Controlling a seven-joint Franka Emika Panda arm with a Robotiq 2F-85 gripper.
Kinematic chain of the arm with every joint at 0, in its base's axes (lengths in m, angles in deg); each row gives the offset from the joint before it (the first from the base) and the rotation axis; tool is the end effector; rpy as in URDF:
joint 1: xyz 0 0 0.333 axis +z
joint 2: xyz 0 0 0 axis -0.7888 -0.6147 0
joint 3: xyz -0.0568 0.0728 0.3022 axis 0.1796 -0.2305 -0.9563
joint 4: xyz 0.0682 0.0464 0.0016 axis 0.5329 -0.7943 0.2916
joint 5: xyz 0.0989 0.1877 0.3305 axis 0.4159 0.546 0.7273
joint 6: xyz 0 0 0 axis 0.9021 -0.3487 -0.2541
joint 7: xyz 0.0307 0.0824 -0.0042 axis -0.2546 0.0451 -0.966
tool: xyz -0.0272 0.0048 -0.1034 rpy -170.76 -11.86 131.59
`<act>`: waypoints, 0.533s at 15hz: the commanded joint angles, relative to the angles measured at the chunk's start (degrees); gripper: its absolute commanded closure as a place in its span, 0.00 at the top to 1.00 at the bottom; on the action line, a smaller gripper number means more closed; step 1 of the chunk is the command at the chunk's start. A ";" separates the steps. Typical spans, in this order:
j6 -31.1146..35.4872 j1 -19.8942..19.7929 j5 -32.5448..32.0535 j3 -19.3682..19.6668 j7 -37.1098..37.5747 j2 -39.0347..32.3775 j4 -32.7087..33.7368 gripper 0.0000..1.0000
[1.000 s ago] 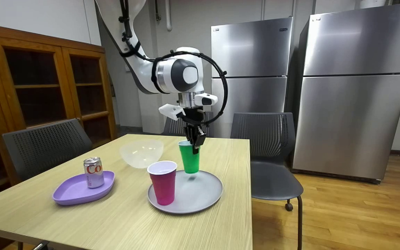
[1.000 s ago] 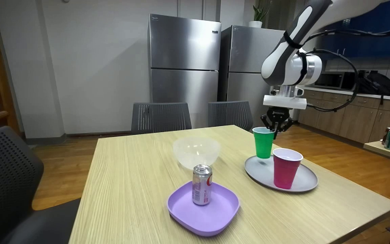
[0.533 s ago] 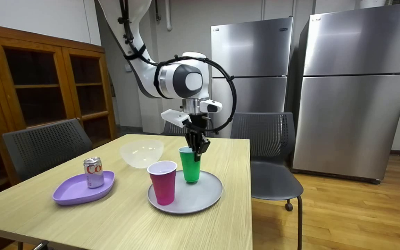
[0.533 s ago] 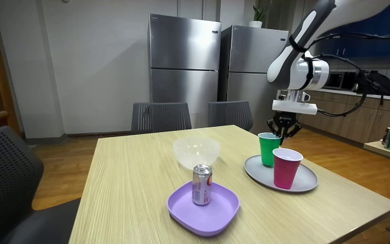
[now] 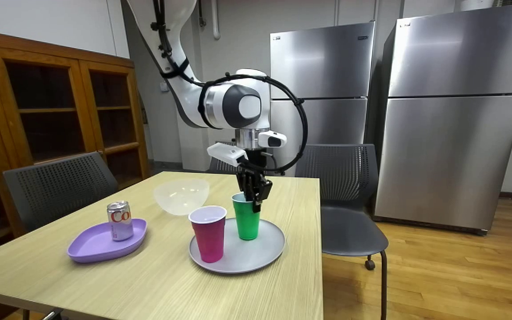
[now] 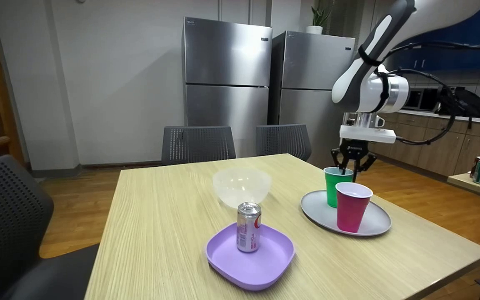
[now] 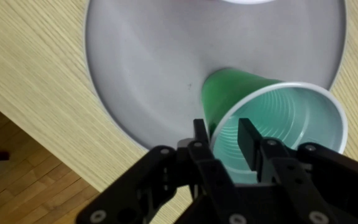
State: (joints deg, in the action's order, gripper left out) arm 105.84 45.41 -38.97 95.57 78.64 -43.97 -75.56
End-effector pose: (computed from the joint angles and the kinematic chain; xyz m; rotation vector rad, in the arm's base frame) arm 0.5735 -0.1657 0.2105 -2.9749 0.9900 -0.0152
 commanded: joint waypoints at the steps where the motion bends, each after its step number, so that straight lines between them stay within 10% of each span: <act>1: 0.81 -0.95 0.78 -0.81 -2.28 2.41 -2.03 0.65; 5: 0.50 -0.25 -0.54 0.06 -1.64 4.24 -2.85 0.95; 8: -0.36 -0.32 -1.02 0.01 -2.73 6.46 -3.85 1.00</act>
State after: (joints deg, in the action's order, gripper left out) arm 106.25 45.41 -39.18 95.72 77.82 -41.92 -76.34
